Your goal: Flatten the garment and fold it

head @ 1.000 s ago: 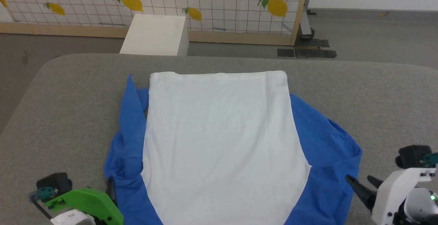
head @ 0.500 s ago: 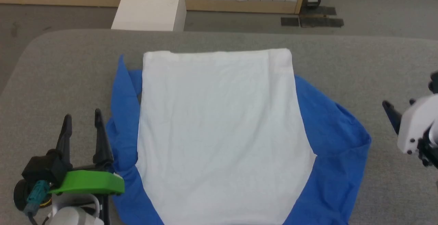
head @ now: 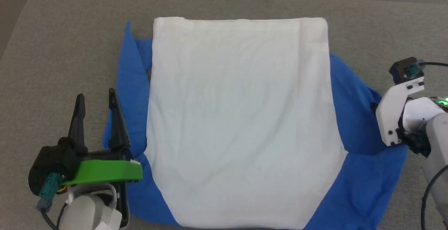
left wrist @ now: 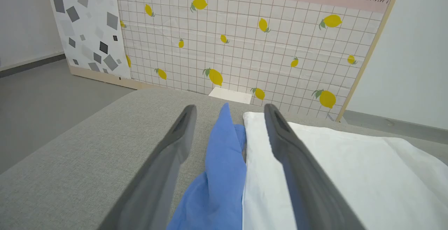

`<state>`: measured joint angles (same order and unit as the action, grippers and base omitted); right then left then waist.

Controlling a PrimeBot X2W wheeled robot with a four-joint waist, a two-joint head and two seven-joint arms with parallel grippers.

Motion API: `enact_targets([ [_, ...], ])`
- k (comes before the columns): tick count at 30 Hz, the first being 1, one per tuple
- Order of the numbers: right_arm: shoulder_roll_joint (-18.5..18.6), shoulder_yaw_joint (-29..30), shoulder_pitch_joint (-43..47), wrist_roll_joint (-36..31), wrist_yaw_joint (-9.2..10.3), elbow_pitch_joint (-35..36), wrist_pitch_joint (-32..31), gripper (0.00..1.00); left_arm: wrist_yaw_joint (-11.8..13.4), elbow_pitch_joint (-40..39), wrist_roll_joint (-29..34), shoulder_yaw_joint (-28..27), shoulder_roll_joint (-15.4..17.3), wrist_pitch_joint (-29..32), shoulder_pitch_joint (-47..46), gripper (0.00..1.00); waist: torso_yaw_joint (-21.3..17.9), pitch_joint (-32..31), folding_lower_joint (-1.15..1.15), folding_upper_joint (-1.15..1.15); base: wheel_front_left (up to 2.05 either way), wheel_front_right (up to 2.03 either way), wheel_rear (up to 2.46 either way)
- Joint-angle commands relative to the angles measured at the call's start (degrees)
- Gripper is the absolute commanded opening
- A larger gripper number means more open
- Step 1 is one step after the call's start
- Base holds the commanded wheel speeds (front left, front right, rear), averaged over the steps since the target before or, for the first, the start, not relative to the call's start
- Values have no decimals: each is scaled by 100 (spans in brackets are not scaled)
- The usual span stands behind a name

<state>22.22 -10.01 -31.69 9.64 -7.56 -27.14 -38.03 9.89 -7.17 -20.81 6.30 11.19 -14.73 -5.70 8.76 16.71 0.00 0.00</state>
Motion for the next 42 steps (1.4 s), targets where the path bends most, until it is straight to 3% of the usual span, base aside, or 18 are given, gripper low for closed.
enact_targets([
  [1, 17, -125, -85, 52, 8, -115, 28, 100, -59, 20, 89, -42, -54, -26, -93, 100, 100, 108, 0, 0, 0, 0, 0],
  [4, 31, -293, -136, 237, 8, -380, -2, 100, -161, 92, 162, -131, -160, -26, -95, 100, 89, 105, 0, 0, 0, 0, 0],
  [5, 21, -289, -152, 302, 8, -453, -18, 47, -191, 121, 177, -156, -185, -26, -94, 100, 80, 95, 0, 0, 0, 0, 0],
  [6, 19, -279, -180, 362, 8, -517, 6, 10, -226, 134, 201, -196, -220, -26, -102, 100, 67, 78, 0, 0, 0, 0, 0],
  [7, 16, -226, -206, 414, 8, -568, 49, 0, -253, 155, 219, -225, -245, -26, -100, 100, 52, 59, 0, 0, 0, 0, 0],
  [13, -105, 1080, -406, 832, 8, -943, 644, 0, -420, 295, 288, -386, -378, -27, -47, 100, -73, -169, 0, 0, 0, 0, 0],
  [20, 207, 2853, -265, 720, 8, -1361, 982, 0, -554, 375, 318, -567, -480, -27, 122, 100, -215, -478, 0, 0, 0, 0, 0],
  [26, 257, 3804, 1, 567, 8, -1041, 1333, 0, -636, 399, 340, -702, -551, -27, 238, 100, -324, -679, 0, 0, 0, 0, 0],
  [33, -33, 3002, 482, 752, 8, 531, 1308, 0, -697, 407, 363, -863, -598, -27, 408, 100, -490, -897, 0, 0, 0, 0, 0],
  [42, -399, 1030, 1070, 894, 8, 2428, 791, 0, -795, 462, 383, -879, -656, -27, 454, 100, -380, -968, 0, 0, 0, 0, 0],
])
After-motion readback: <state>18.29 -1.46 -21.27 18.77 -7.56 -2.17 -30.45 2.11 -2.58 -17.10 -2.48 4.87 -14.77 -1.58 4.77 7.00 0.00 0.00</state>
